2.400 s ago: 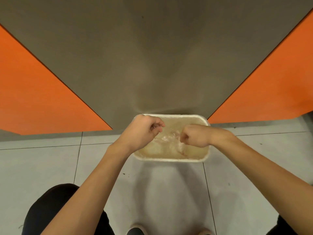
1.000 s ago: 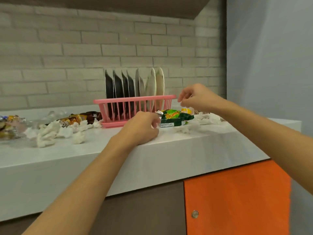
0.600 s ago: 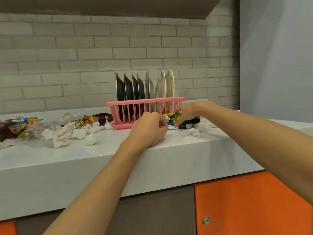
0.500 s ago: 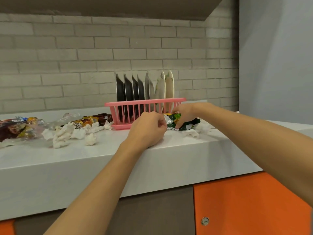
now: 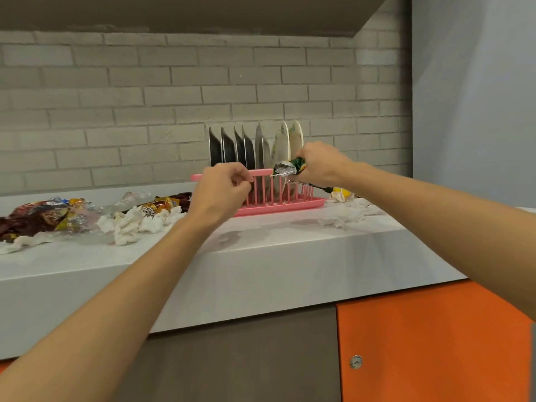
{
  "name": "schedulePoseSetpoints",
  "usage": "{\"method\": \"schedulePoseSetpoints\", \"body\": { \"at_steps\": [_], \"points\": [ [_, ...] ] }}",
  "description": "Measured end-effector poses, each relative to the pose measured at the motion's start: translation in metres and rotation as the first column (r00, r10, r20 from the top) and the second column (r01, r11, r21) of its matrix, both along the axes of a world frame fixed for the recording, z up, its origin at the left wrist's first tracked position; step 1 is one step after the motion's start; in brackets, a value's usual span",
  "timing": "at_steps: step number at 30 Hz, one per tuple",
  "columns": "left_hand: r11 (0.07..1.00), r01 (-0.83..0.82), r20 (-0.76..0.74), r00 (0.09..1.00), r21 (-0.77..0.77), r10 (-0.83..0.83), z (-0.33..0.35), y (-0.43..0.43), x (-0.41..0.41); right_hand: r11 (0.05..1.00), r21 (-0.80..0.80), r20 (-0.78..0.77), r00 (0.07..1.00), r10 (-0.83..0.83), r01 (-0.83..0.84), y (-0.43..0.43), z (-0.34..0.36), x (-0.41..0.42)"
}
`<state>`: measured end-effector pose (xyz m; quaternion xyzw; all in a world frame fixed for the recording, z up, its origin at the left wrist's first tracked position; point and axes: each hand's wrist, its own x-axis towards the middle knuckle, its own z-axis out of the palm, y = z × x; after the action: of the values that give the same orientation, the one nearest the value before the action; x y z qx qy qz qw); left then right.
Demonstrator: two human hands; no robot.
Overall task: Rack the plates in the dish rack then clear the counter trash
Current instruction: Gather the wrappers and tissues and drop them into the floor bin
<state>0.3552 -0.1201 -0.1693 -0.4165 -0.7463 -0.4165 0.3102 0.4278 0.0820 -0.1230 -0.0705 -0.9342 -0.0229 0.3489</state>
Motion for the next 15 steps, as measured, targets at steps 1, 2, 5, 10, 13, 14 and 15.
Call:
{"method": "schedulePoseSetpoints", "body": {
  "at_steps": [1,2,5,10,13,14,15],
  "points": [
    [1.000,0.005,0.009,1.000,-0.020,-0.005,0.005,-0.010,-0.004,0.998,-0.050,0.012,0.999,0.038,-0.038,-0.006,0.000,0.000],
    [1.000,0.009,0.024,1.000,-0.029,-0.008,0.008,-0.022,-0.008,0.993,-0.089,0.016,0.996,0.084,-0.082,-0.015,0.000,0.000],
    [1.000,-0.014,0.091,0.996,0.012,0.013,0.008,-0.059,-0.024,0.973,-0.098,0.009,0.978,0.211,-0.209,-0.048,0.000,-0.002],
    [0.984,-0.059,0.167,0.982,-0.167,0.087,-0.012,-0.103,-0.038,0.931,-0.187,0.044,0.944,0.327,-0.313,-0.091,-0.009,-0.010],
    [0.895,-0.073,0.124,0.982,-0.440,0.141,-0.022,-0.122,-0.036,0.920,-0.215,0.039,0.938,0.345,-0.329,-0.109,-0.014,-0.019],
    [0.861,-0.106,0.078,0.983,-0.497,0.167,-0.024,-0.124,-0.034,0.907,-0.239,0.032,0.931,0.364,-0.346,-0.114,-0.017,-0.022],
    [0.846,-0.131,0.043,0.983,-0.518,0.179,-0.026,-0.126,-0.033,0.885,-0.272,0.024,0.916,0.400,-0.379,-0.120,-0.020,-0.021]
  ]
}}
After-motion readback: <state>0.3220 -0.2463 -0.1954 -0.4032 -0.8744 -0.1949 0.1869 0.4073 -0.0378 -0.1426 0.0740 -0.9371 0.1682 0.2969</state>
